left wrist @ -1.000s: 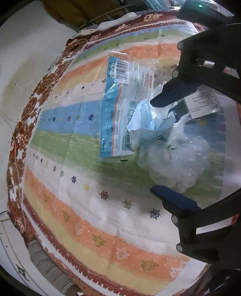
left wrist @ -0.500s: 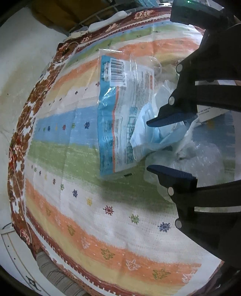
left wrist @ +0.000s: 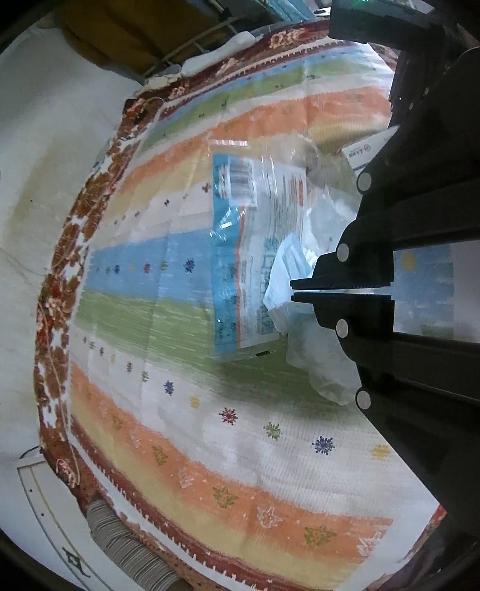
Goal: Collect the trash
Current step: 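Grasp the green-and-white medicine box with the right gripper while the left gripper grasps the blue mask, then lift the medicine box with the right gripper while the left gripper lifts the mask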
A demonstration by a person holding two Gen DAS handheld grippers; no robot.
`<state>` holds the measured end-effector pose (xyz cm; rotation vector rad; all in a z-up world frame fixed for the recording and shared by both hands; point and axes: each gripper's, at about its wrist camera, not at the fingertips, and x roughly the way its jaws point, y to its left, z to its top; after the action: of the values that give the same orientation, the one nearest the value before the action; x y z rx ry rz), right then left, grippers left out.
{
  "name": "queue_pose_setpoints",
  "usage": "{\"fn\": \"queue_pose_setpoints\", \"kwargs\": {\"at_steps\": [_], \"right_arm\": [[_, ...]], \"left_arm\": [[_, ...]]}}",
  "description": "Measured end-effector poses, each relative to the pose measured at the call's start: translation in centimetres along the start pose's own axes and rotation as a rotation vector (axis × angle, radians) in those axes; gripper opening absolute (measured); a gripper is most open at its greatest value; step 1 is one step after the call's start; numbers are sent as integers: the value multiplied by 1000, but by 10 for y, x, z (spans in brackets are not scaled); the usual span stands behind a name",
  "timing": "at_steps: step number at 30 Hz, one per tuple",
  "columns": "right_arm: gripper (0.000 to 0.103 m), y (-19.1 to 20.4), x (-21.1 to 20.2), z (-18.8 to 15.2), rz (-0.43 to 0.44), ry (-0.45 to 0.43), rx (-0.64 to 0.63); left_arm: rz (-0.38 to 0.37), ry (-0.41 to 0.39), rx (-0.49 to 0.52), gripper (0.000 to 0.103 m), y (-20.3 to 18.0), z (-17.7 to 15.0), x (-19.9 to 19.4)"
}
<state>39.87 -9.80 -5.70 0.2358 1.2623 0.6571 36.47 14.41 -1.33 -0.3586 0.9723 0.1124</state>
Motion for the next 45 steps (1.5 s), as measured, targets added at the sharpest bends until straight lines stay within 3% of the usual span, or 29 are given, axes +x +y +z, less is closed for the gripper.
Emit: {"fn": "queue_pose_setpoints", "kwargs": {"at_steps": [18,29,37,39,41,43,45], "right_arm": [[22,41,-43,-17,-131,-107,-185],[22,63,-89,-49,-198,-209,-246],[22,75,-105,-59,-224,-208,-266],[22,74,-100,-63,-233,-205,-288],[22,70,-96,-62,-220,-200,-279],[22,69,-94,-59,-205,-201,-278],[22,69,-93,-58,-206,-208,-293]], "left_arm": [[-22,-43,16,0,-13,-18,-44],[-70,-60,-25,0,-9,-40,-84],[-89,-12,-76,0,-2,-40,-81],[-72,-4,-79,3,-1,-37,-74],[-71,2,-84,21,1,-33,-65],[-62,6,-84,33,2,-29,-53],[-41,17,-77,34,1,-25,-39]]}}
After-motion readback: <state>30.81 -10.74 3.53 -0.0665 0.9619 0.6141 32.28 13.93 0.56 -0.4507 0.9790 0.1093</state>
